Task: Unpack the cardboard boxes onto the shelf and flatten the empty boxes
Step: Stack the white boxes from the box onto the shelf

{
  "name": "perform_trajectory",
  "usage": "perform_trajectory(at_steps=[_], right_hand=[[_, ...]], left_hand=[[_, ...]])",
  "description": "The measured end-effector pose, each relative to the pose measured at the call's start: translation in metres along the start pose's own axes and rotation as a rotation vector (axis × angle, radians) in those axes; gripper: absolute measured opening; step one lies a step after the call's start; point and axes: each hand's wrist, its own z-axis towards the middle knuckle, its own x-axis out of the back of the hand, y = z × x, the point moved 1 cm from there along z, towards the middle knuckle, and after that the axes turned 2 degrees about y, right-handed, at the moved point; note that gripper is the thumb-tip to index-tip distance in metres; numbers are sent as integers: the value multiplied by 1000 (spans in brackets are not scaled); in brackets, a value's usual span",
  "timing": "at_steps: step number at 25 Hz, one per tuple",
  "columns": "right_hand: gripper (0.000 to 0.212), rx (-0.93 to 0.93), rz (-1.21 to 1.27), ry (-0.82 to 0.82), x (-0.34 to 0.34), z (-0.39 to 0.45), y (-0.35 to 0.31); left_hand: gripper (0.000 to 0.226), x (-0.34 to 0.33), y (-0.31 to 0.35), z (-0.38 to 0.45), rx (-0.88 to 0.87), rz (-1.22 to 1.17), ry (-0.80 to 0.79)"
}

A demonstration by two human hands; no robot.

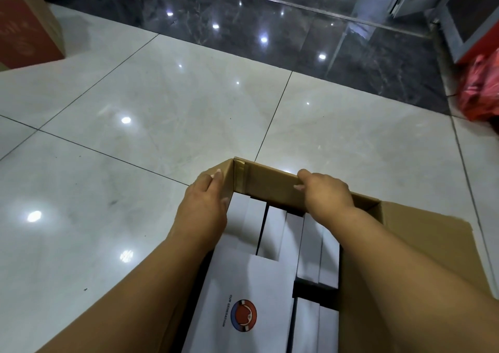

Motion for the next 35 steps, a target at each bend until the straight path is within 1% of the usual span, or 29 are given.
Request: perform_trajectory(at_steps=[2, 3, 4, 6, 7, 9, 12, 15, 19, 22, 24, 27, 32, 35], right_hand=[[10, -4, 17, -4, 1, -1, 0], [5, -7, 20, -11, 2, -2, 1], [6, -8, 29, -22, 2, -3, 1], [39, -10, 51, -34, 2, -9, 3], [51, -15, 71, -29, 1, -14, 4], [62, -24, 82, -10, 2, -29, 3], [65, -52, 77, -20, 1, -57, 3], [66, -110, 66, 4, -3, -88, 1], [67, -240, 28, -6, -16, -131, 4], [72, -361, 22, -70, -30, -164, 4], [79, -414, 24, -80, -38, -180, 2], [89, -440, 73, -27, -41, -193, 7], [86, -423, 281, 45, -45, -198, 26], [87, -415, 346, 75, -51, -201, 27]], left_hand=[[59, 2, 0, -1, 0, 0, -15], [60, 3, -1, -1, -2, 5, -33], [62, 5, -1, -2, -8, 13, -60], [65, 9, -3, -5, -24, 38, -134], [68, 11, -4, -8, -29, 64, -162], [70, 16, -5, -18, -20, 107, -194], [71, 21, -3, -36, 19, 140, -212], [71, 25, 0, -53, 30, 179, -204], [68, 29, -1, -80, 59, 203, -169], [67, 31, 1, -101, 96, 204, -150], [67, 33, -1, -111, 110, 220, -141], [66, 35, -2, -118, 98, 181, -128], [50, 37, 0, -118, 93, 61, -62], [47, 33, -1, -118, 114, 9, -38]])
